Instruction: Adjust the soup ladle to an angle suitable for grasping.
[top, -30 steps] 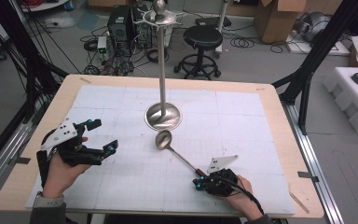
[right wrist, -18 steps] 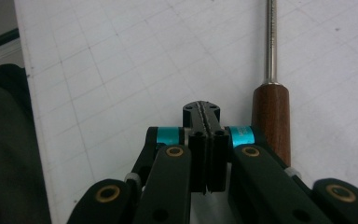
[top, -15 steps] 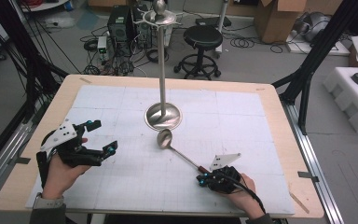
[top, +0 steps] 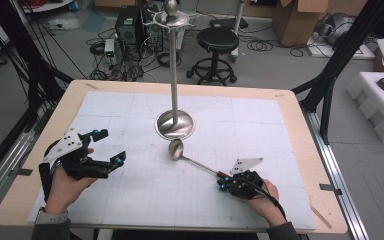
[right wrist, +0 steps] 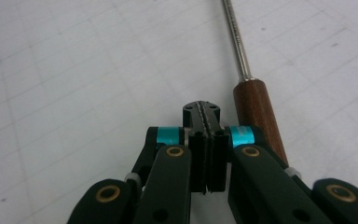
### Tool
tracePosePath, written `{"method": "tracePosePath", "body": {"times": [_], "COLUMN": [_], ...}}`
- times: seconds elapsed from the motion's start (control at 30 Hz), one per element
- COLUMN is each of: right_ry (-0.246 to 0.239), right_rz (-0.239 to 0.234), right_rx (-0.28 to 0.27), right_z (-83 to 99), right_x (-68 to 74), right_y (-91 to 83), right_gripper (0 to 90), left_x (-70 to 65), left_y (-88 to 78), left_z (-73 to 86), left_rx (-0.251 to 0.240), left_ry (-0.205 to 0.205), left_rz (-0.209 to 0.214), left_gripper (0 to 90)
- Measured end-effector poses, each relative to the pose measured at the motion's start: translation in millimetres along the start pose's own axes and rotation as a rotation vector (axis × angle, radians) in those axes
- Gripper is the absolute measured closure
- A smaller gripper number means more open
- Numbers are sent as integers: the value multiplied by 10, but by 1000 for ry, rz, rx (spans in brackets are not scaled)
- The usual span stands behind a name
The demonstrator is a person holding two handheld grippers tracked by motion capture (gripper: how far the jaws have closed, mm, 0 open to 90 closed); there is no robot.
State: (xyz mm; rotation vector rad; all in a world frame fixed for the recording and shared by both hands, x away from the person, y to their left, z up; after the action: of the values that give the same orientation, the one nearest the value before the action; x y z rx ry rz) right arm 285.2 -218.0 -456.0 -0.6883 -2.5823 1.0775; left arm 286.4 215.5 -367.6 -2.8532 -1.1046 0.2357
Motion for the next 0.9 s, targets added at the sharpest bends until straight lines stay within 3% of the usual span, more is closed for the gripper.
{"method": "tracePosePath", "body": {"times": [0.2, 0.67, 0.77, 0.9], "right_ry": [14, 34, 28, 61], "right_rz": [55, 75, 98, 131], "right_rx": [-6, -44, -45, -52], "right_z": [-4, -31, -47, -59], "right_x": [-139, -402, -455, -571], "right_y": [-3, 43, 50, 61], "right_gripper": [899, 898, 899, 898], "left_x": [1, 7, 8, 7], "left_y": [1, 12, 14, 17], "left_z": [1, 10, 13, 14], "left_rx": [3, 7, 7, 10], "left_ry": [2, 4, -1, 1], "left_rz": [0, -7, -11, -10], "left_gripper": [18, 18, 18, 18]}}
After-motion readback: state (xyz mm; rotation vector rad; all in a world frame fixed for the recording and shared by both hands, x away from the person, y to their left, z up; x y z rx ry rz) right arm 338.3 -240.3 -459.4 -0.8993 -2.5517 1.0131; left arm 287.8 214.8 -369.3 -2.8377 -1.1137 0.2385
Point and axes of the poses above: each handheld gripper's, and its own axes: y roughly forward along the jaws, z roughly out of its underside, x roughly to its left, the point moved 2 cm from there along y, roughly forward along the jaws, and after that the axes turned 2 degrees about -y, right-handed, at the moved point
